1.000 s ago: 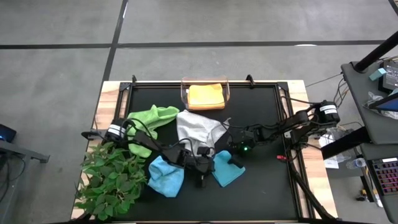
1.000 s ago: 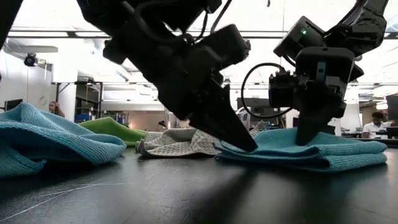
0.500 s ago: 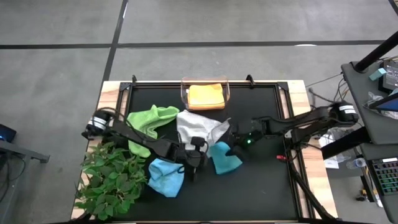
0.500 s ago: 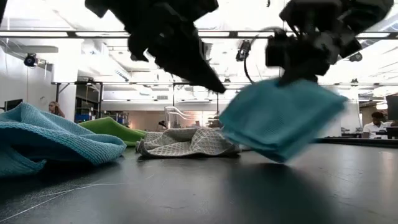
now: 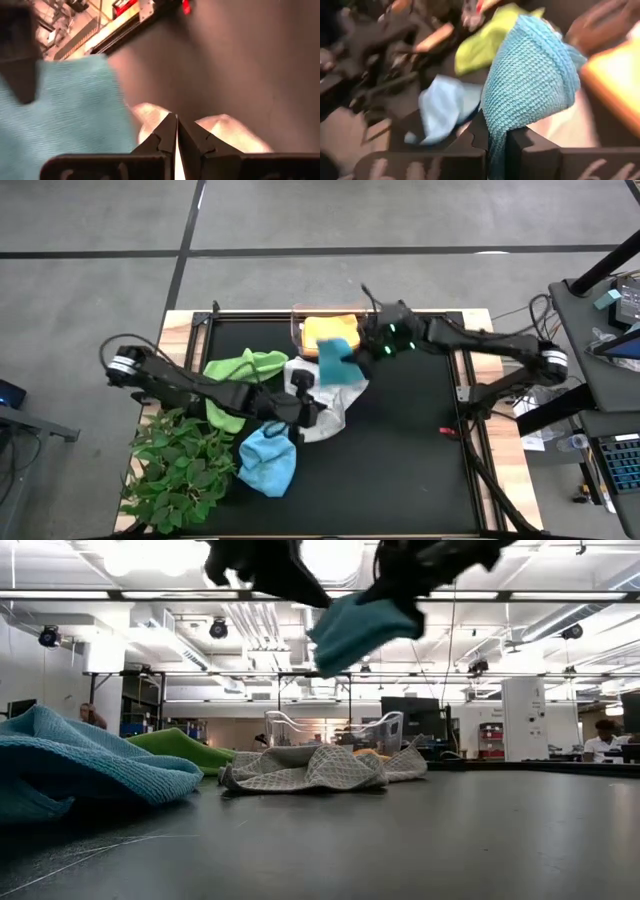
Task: Fold microfiber towels
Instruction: Put the right blue microfiber cloth into the transparent bin
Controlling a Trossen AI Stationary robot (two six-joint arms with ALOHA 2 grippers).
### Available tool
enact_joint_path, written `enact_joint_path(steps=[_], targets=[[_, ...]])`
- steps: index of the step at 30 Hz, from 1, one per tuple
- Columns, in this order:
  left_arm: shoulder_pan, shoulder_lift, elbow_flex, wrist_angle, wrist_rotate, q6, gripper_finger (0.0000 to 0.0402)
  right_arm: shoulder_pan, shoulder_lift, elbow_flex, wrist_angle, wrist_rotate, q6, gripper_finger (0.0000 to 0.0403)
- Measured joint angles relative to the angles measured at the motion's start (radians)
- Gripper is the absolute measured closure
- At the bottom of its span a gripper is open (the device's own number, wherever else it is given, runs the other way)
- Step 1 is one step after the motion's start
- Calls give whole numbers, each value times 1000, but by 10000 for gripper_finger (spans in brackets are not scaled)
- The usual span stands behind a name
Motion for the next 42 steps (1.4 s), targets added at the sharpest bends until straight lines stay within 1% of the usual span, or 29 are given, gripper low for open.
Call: enact_joint_path(steps=[2, 4, 8, 10, 12, 16, 19, 23, 29, 31, 37, 42], targets=[[16, -36, -10, 32, 1, 15, 402, -54, 63, 74, -4, -5, -41, 390], [29, -80, -46, 11, -2, 18, 402, -91, 142, 151, -5, -19, -57, 390], [38, -149, -131, 47, -13, 18, 402, -168, 305, 302, -4, -84, -57, 390], [40, -176, -168, 98, -21, 19, 402, -206, 384, 377, -15, -123, -49, 390], [40, -215, -210, 74, -29, 18, 402, -232, 464, 454, -25, -143, -40, 390], [42, -274, -264, 113, -33, 17, 402, -282, 600, 592, -117, -149, -41, 390], [42, -307, -288, 143, -33, 17, 402, -310, 675, 670, -192, -148, -42, 390], [42, -331, -312, 151, -39, 17, 402, -332, 748, 745, -272, -142, -62, 390], [44, -344, -320, 172, -52, 18, 402, -334, 815, 797, -366, -134, -105, 390], [44, -344, -321, 169, -51, 18, 402, -333, 823, 808, -382, -107, -119, 390], [44, -343, -322, 170, -52, 18, 402, -333, 827, 809, -463, 23, -161, 390], [44, -342, -322, 175, -53, 18, 402, -333, 827, 809, -517, 68, -180, 390]])
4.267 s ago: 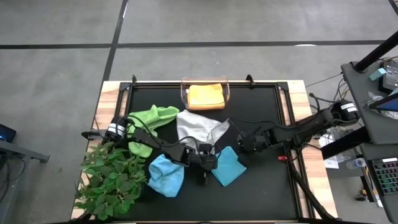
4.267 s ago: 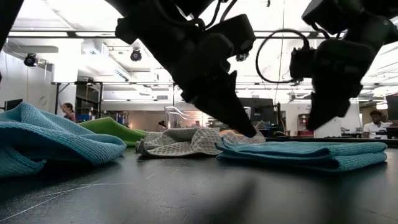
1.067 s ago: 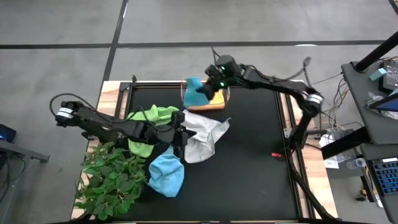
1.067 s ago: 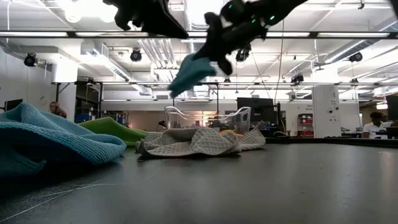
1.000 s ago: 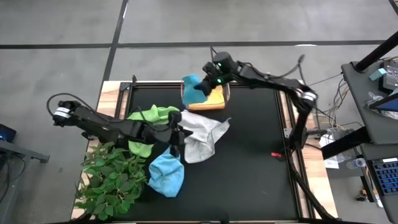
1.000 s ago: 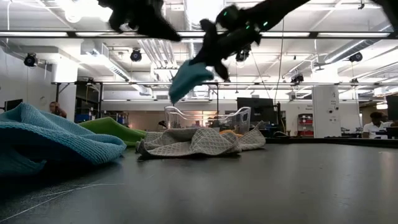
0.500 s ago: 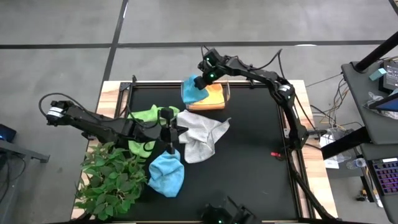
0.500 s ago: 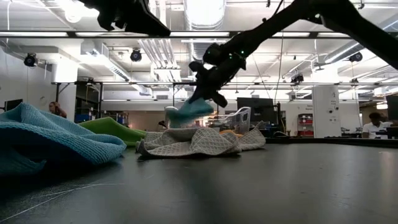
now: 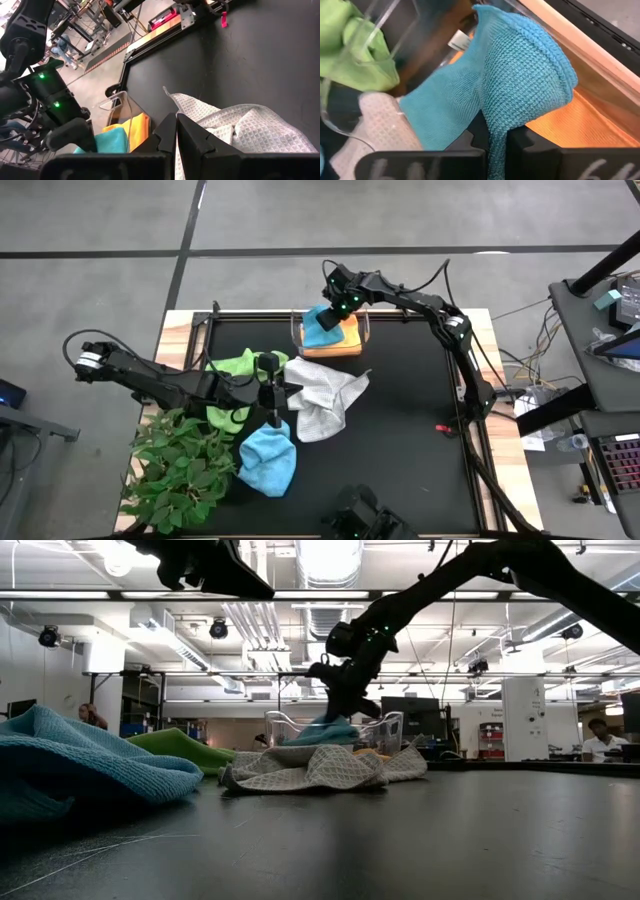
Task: Fold microfiber towels
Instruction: Put the right blue microfiber cloth into the transparent bin
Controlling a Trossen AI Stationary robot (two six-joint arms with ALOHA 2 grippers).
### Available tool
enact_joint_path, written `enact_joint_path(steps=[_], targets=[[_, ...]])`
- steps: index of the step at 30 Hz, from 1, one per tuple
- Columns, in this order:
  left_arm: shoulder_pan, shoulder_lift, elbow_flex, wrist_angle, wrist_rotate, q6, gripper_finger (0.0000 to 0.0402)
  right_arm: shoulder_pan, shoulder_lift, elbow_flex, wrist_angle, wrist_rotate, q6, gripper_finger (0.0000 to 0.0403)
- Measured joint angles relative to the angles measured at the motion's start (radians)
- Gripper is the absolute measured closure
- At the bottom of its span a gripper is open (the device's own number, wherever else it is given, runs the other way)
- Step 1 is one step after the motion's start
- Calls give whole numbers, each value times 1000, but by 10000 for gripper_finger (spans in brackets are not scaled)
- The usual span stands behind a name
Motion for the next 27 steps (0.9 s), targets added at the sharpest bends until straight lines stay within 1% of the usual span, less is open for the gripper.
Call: enact_joint_path(steps=[6, 8, 11, 16, 21, 23, 27], targets=[[0, 0, -2, 9, -1, 0, 402, 0, 0, 0, -5, 6, -1, 389], [0, 0, -1, 9, -1, 0, 402, 0, 0, 0, -5, 12, -5, 380], [0, 0, -2, 11, -1, 0, 402, 2, 0, 0, -9, 35, -12, 353], [0, 1, -1, 10, -1, 0, 402, 2, 0, 0, -20, 40, -16, 289], [0, 1, -2, 9, -2, 0, 402, 1, 0, 31, -95, 43, -32, 236], [0, 1, -2, 10, -2, 0, 402, 0, 0, 56, -143, 77, -47, 222], [0, 1, -3, 10, -2, 0, 402, 0, 0, 119, -228, 223, -91, 208]])
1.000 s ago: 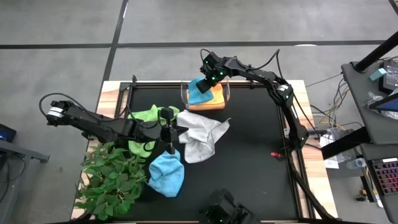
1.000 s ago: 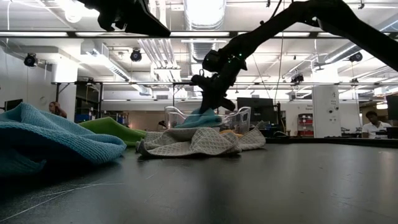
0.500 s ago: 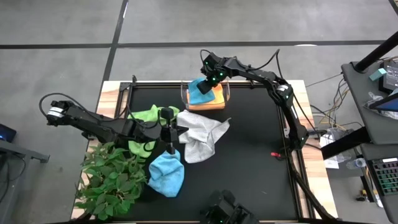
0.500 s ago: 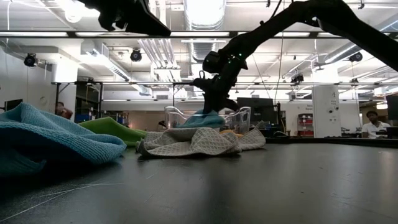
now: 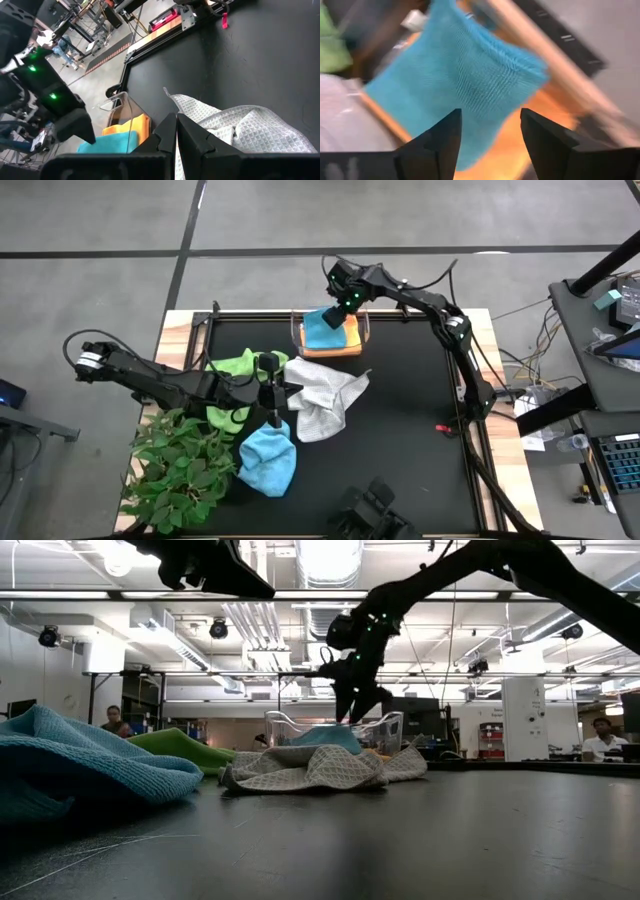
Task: Fold microfiber towels
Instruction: Put the right blue microfiber cloth into the transparent bin
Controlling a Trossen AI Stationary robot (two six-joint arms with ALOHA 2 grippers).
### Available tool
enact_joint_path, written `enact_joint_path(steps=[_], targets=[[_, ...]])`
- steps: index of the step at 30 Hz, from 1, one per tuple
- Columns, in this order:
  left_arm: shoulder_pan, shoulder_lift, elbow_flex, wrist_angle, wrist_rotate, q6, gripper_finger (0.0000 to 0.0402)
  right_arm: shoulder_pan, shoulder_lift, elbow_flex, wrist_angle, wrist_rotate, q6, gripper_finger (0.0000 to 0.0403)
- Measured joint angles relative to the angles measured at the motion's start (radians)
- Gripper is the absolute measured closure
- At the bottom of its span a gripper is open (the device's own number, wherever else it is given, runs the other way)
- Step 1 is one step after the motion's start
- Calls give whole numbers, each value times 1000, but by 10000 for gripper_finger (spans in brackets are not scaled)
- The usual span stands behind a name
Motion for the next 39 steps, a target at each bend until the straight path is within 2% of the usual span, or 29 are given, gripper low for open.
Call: enact_joint_path(steps=[4, 7, 17, 34, 39], targets=[[0, 0, 0, 1, 0, 0, 402, 0, 0, 62, -33, 109, -60, 215], [0, 0, 0, 0, 0, 0, 402, 0, 0, 85, -24, 118, -104, 239], [0, 0, 0, 0, 0, 0, 402, 52, 53, 40, 158, 110, -208, 384], [0, 0, 0, -1, 0, 0, 402, 82, 186, 33, 217, 111, -244, 394], [0, 0, -1, -1, 0, 0, 402, 84, 183, 36, 220, 111, -251, 394]])
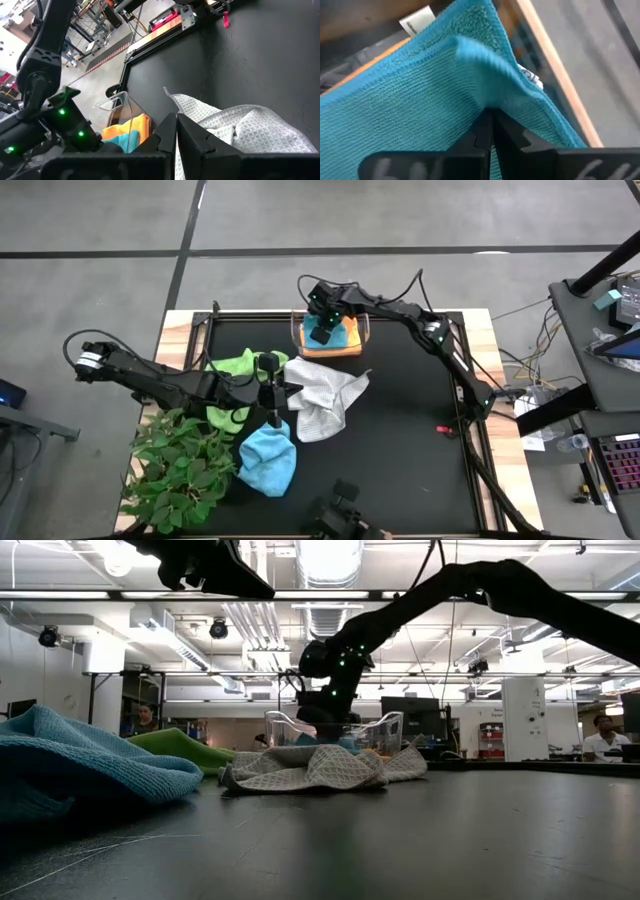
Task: Fold microfiber towels
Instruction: Put the right blue microfiber cloth into the transparent bin
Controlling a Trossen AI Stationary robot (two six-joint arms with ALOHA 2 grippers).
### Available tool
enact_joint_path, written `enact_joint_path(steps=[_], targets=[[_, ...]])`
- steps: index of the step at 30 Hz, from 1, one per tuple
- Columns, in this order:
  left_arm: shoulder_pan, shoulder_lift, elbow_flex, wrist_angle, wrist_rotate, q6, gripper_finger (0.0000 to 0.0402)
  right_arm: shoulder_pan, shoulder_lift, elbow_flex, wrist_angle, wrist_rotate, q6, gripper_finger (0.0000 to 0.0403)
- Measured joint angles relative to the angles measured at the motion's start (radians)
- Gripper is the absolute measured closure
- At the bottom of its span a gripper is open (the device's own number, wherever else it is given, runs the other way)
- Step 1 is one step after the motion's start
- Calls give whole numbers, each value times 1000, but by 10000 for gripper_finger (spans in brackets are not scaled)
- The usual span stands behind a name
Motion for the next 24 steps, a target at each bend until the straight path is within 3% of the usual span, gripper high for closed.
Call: enact_joint_path(steps=[9, 24], targets=[[0, 0, 0, 0, -3, 0, 402, 21, -56, 3, 22, 0, -7, 394], [0, 0, -1, 0, -5, 0, 402, 34, -14, -39, 205, 0, -27, 394]])
